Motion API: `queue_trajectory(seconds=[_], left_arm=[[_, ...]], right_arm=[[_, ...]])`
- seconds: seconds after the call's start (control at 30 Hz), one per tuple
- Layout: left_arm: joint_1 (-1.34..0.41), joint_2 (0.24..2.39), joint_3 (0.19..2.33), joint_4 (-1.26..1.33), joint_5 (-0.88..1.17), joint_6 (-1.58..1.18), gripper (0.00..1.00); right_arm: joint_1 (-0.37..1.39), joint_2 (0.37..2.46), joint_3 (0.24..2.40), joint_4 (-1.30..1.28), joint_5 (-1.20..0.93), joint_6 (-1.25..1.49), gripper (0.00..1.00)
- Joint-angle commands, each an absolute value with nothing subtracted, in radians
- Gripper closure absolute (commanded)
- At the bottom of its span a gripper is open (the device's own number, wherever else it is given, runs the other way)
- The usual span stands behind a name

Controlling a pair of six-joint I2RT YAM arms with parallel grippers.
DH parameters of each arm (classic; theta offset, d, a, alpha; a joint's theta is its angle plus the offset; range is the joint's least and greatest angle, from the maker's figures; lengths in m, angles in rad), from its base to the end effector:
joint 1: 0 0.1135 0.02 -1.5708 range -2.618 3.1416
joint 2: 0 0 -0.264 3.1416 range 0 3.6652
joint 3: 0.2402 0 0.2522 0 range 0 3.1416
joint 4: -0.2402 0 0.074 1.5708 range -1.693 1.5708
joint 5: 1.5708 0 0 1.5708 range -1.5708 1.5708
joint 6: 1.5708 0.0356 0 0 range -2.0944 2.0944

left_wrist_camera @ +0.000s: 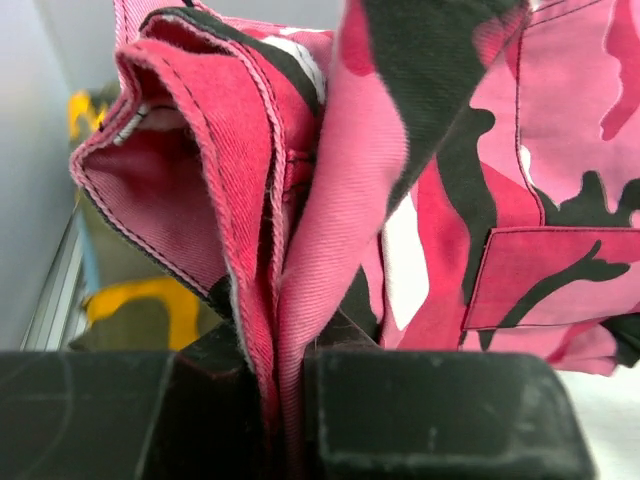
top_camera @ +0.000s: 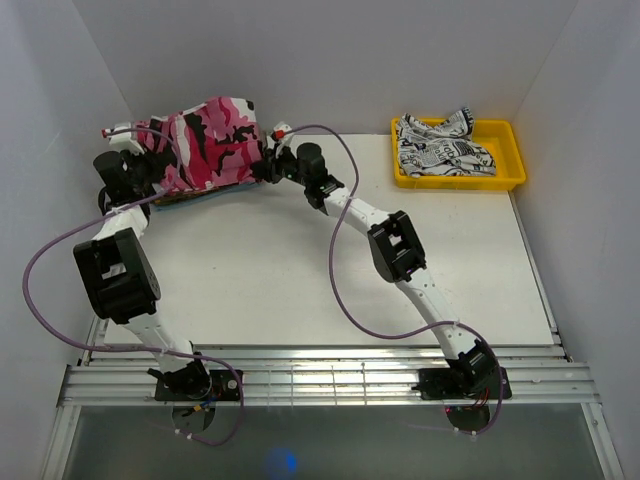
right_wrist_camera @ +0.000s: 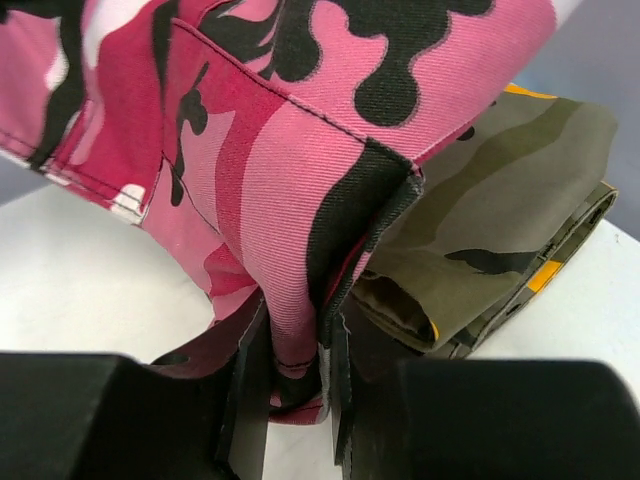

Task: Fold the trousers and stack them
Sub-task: Neatly place the folded trousers to the corner

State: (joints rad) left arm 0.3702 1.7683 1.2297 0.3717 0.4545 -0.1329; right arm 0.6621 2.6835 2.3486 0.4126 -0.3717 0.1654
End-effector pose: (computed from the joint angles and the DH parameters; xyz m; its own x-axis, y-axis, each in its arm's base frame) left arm 0.3948 0.1364 0.2806 -0.1639 -0.1913 -0.9677 0.0573 0.9775 -0.2030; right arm 0.4769 0.3881 0.2147 -0.0809 0.1314 -0.9880 -0.8567 0.4974 0.1363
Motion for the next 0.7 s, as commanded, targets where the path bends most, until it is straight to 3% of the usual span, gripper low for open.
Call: queue_trajectory(seconds=[0.0, 0.07, 0.1, 0.13, 0.23, 0.27, 0.3, 0.37, 0.4, 0.67], left_arm=[[0.399, 1.782, 1.192, 0.589, 0.342, -0.161, 1.0], [0.408, 1.85, 1.206, 0.597, 0.308, -0.198, 1.0], [0.41, 1.874, 1.218, 0.597, 0.264, -0.215, 1.0], [0.416, 1.9, 1.242, 0.597, 0.243, -0.23, 1.0], [0.419, 1.991, 1.317, 0.592, 0.183, -0.285, 1.0], [0.419, 2.015, 1.344, 0.583, 0.16, -0.313, 1.0], [0.42, 2.066, 1.376, 0.562, 0.134, -0.322, 1.0], [0.419, 2.114, 1.489, 0.522, 0.066, -0.333, 1.0], [0.42, 2.132, 1.523, 0.5, 0.057, -0.331, 1.0], [0.42, 2.247, 1.784, 0.43, 0.23, -0.212, 1.0]], right_arm=[[0.679, 2.773, 2.496, 0.681, -0.145, 0.013, 0.92], [0.693, 2.809, 2.5, 0.758, -0.101, -0.014, 0.92], [0.696, 2.827, 2.502, 0.768, -0.08, -0.032, 0.87], [0.695, 2.829, 2.488, 0.775, -0.06, -0.029, 0.75], [0.68, 2.82, 2.473, 0.798, -0.015, -0.034, 0.54], [0.672, 2.813, 2.471, 0.796, -0.011, -0.035, 0.42], [0.664, 2.791, 2.467, 0.799, -0.008, -0.04, 0.22], [0.638, 2.757, 2.424, 0.814, -0.003, -0.055, 0.03], [0.629, 2.72, 2.405, 0.816, -0.003, -0.052, 0.1], [0.542, 2.357, 1.982, 0.715, -0.164, 0.017, 0.1]])
